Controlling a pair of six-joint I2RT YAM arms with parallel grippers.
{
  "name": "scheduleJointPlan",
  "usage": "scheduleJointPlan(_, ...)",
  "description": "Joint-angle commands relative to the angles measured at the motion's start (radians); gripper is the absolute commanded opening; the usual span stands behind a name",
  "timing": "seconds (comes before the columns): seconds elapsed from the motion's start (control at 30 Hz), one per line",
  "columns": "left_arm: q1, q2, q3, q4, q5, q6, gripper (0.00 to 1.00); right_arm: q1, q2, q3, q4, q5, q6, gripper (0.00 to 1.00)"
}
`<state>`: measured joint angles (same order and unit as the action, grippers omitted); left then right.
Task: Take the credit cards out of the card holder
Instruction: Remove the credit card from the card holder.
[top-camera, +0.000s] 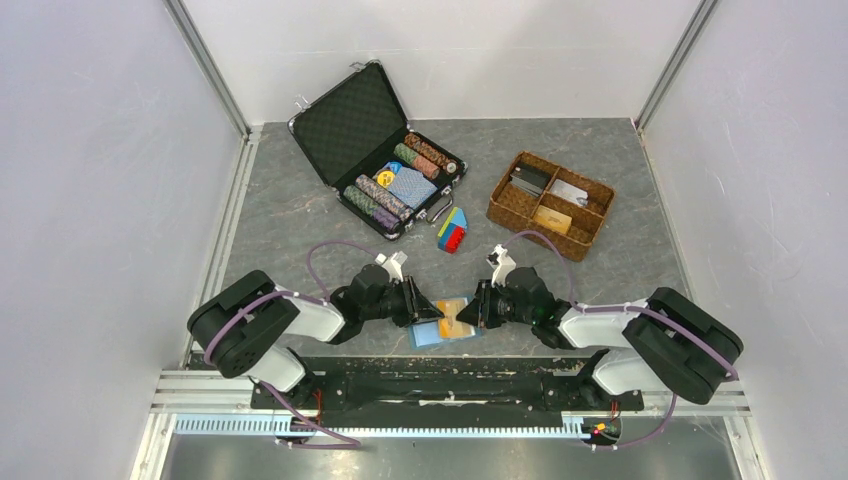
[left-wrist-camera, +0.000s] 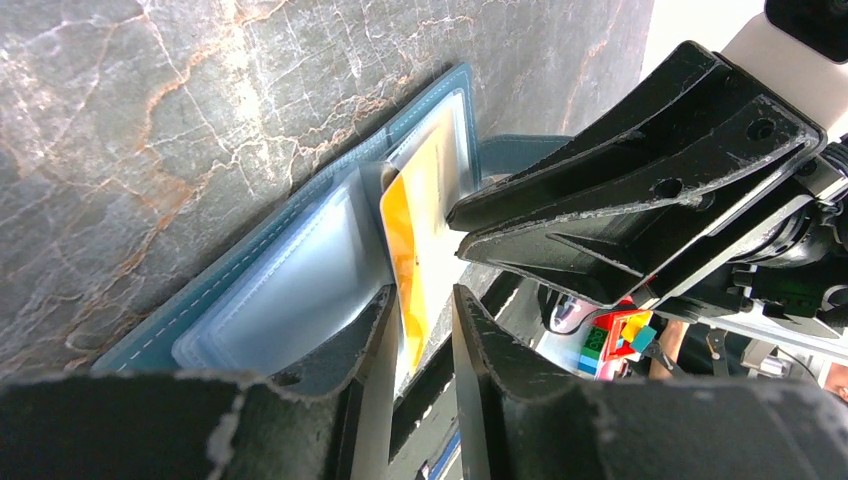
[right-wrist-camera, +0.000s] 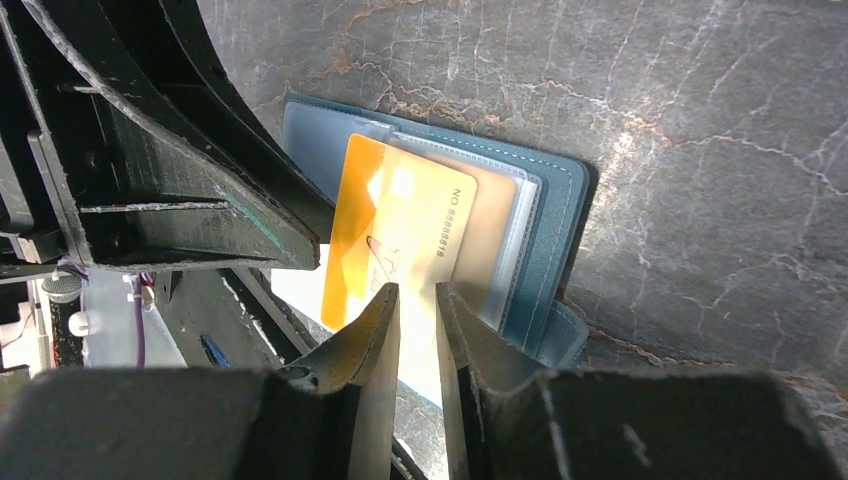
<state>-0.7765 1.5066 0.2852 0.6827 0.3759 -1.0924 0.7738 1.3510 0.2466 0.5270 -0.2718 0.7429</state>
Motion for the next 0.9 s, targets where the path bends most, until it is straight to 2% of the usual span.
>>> scheduleJointPlan(0.0,-0.01,0.017,0.029,0.063,0.026,0.032,0.33,0.001,0.027,-0.007,0.025,0.006,0.005,0.22)
scheduleJointPlan(0.27,-0.015,0.065,0.032,0.127,0.046,0.003,0.33,0.001,0.035,-0.022,0.042,0.005,0.013,0.22)
scheduleJointPlan(0.4,-0.015,0.055,0.026,0.128,0.04,0.001,0.25,0.001,0.031,-0.026,0.044,0.005,0.013,0.22)
scheduleJointPlan(0.6,-0.015,0.014,0.019,0.07,0.011,0.008,0.04,0.0,0.031,-0.03,0.037,0.009,0.013,0.22)
scheduleJointPlan(0.77,-0.011,-0.03,0.01,0.011,-0.017,0.014,0.02,-0.001,0.02,-0.028,0.014,0.026,0.003,0.22)
scheduleJointPlan(0.87,-0.006,-0.084,0.011,-0.092,-0.058,0.019,0.02,0.0,0.014,-0.027,0.01,0.026,0.002,0.22)
